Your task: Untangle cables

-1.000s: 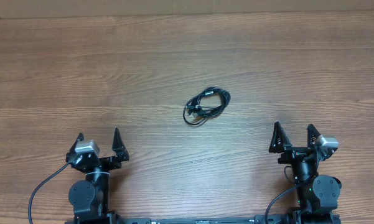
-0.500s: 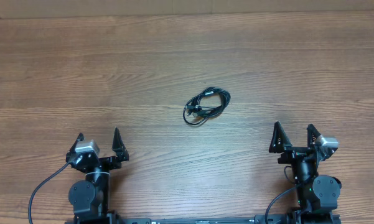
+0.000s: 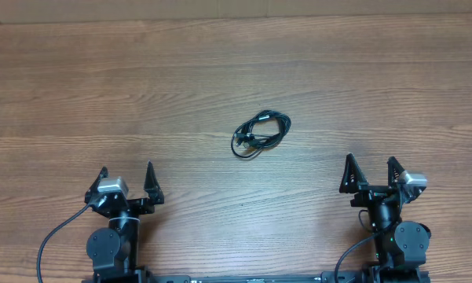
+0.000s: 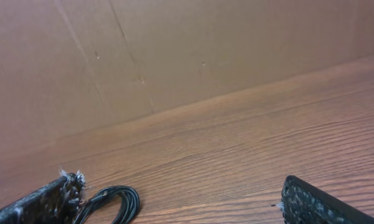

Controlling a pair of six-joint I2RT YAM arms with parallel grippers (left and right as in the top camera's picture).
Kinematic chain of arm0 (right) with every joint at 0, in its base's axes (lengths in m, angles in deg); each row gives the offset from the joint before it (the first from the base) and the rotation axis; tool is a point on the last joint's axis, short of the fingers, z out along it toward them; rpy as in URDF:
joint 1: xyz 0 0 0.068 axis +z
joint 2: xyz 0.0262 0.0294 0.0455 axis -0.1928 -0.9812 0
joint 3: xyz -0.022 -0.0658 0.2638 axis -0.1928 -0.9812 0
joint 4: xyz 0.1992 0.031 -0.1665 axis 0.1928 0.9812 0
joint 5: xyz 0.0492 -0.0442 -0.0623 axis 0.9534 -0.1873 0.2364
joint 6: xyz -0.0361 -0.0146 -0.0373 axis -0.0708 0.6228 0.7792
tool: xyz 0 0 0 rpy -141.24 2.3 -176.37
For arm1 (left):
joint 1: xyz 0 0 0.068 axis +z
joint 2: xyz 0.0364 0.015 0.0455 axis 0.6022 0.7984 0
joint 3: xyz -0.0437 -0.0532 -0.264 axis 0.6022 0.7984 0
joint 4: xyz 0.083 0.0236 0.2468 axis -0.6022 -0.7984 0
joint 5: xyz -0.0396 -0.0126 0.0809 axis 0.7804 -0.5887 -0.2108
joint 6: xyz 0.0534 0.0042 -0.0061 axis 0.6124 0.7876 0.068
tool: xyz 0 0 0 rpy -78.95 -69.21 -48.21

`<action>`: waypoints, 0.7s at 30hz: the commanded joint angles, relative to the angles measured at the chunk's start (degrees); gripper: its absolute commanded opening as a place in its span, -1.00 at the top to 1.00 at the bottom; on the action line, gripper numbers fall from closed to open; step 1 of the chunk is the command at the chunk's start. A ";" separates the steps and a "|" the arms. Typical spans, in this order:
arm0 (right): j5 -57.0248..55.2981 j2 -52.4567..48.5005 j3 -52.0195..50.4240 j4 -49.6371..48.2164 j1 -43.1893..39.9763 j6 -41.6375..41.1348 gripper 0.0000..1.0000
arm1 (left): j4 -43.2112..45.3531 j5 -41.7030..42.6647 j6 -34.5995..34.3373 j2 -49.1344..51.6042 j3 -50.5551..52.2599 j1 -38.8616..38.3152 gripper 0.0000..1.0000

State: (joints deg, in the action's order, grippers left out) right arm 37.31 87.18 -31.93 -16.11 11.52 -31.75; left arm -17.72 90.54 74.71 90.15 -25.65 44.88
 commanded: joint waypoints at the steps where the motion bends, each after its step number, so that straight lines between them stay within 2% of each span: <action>1: -0.39 0.72 -0.59 -0.31 -0.11 -0.07 -1.00 | -0.07 1.49 1.36 -0.50 -1.20 0.00 -0.99; 9: -0.39 0.72 -0.59 -0.33 -0.11 -0.07 -1.00 | -1.88 2.32 2.47 -0.39 -3.72 0.00 -0.99; 15: -0.39 0.72 -0.59 -0.31 -0.11 -0.07 -1.00 | -7.76 3.02 4.55 0.39 -11.61 0.00 -0.99; 21: -0.39 0.72 -0.59 -0.31 -0.11 -0.07 -1.00 | -11.91 7.17 4.52 8.17 -21.29 0.00 -0.99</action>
State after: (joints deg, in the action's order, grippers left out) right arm 37.33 87.22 -31.93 -16.09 11.52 -31.81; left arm -28.64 93.82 77.88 94.13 -41.76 44.88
